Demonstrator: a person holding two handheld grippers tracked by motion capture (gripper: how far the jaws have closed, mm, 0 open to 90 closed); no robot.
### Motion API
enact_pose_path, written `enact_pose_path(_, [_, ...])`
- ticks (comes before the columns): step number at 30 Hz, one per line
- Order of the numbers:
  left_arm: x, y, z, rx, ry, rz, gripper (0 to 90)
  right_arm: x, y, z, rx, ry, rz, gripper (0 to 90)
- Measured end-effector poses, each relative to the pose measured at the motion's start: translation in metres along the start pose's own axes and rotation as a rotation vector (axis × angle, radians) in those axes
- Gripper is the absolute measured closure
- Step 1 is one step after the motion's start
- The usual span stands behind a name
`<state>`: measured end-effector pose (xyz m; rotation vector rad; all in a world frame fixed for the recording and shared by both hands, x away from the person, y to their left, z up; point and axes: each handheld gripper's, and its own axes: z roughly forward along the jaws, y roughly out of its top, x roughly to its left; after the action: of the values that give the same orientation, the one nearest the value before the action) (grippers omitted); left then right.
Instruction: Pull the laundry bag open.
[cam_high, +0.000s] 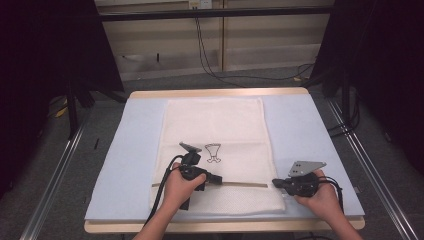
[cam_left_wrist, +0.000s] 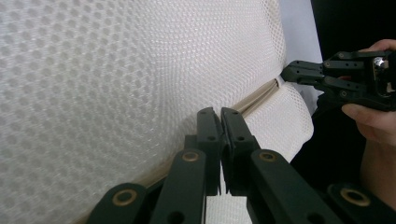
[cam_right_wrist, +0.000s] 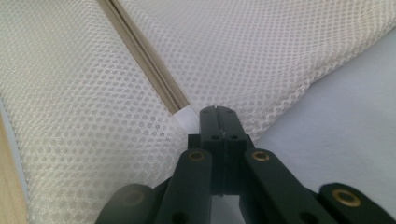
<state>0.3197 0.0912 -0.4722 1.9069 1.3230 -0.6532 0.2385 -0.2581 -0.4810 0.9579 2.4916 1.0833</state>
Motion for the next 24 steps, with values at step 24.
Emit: enact_pose_path(24, [0.0104,-0.0031,-0.0068,0.01,0.0,-0.02,87.4,-0.0001,0.0001,0.0,0.001,0.001,0.002,90.0])
